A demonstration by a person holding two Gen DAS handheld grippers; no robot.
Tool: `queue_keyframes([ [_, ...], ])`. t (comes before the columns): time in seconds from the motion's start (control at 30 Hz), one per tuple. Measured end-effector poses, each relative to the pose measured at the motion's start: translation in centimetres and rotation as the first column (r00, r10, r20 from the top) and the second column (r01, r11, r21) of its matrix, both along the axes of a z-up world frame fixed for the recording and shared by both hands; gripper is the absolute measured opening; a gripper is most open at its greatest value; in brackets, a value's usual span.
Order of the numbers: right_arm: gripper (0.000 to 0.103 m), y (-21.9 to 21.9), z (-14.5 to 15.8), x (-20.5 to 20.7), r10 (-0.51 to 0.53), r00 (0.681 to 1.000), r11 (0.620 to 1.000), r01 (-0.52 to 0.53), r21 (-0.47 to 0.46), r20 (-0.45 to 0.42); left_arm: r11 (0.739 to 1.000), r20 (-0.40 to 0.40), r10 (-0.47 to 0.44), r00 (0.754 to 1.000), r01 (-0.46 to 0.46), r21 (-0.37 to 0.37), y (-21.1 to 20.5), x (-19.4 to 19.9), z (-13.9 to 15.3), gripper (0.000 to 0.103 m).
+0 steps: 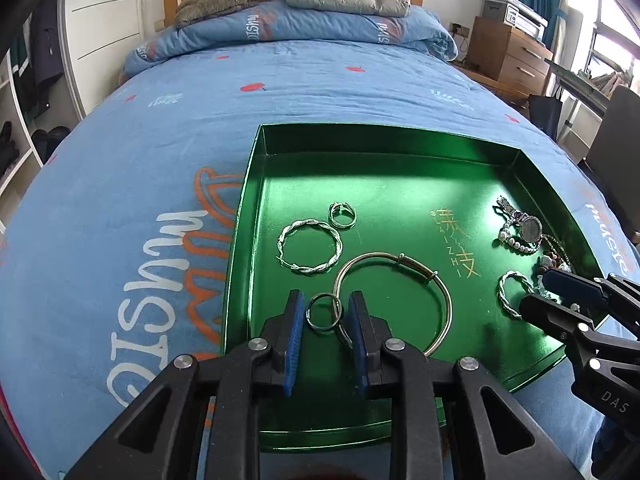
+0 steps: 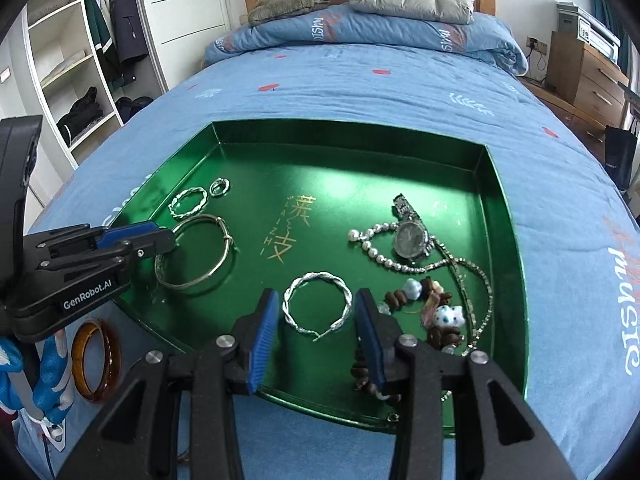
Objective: Organize jewelry
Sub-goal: 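Lower the silver ring and twisted ring into the green tray and open both tools, then move both open tools back toward the amber and dark bangles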
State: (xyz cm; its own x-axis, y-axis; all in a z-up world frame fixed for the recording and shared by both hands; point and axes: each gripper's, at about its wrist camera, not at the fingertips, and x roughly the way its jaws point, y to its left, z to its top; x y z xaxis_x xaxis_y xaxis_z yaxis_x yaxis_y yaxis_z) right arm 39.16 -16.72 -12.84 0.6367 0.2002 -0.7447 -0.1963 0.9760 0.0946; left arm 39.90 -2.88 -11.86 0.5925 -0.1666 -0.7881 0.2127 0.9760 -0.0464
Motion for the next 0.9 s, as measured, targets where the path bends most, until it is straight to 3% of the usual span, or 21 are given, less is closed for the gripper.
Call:
queue_keyframes([
  [0.1, 0.042, -0.3, 1.3, -1.4, -0.009, 0.999, 1.000, 0.009, -0.004, 0.040, 1.000, 0.014, 0.004, 1.000, -0.004, -0.011, -0.1, -0.3, 0.6, 0.048],
  [0.17, 0.043, -0.6, 2.4, -2.6, -0.017, 0.998, 1.000, 0.017, -0.004, 0.063, 1.000, 0.033, 0.008, 0.999, -0.007, -0.005, -0.2, -0.8, 1.3, 0.054],
  [0.43, 0.043, -1.2, 5.7, -7.8, -0.082, 0.993, 0.996, 0.084, -0.015, 0.085, 1.000, 0.078, -0.006, 0.997, 0.007, -0.011, 0.4, -4.6, 4.2, 0.055],
  [0.9, 0.043, -2.9, 8.2, -16.2, -0.117, 0.982, 0.993, 0.121, -0.015, 0.148, 1.000, 0.115, -0.018, 0.993, 0.021, -0.018, 0.9, -14.2, 7.4, 0.056],
])
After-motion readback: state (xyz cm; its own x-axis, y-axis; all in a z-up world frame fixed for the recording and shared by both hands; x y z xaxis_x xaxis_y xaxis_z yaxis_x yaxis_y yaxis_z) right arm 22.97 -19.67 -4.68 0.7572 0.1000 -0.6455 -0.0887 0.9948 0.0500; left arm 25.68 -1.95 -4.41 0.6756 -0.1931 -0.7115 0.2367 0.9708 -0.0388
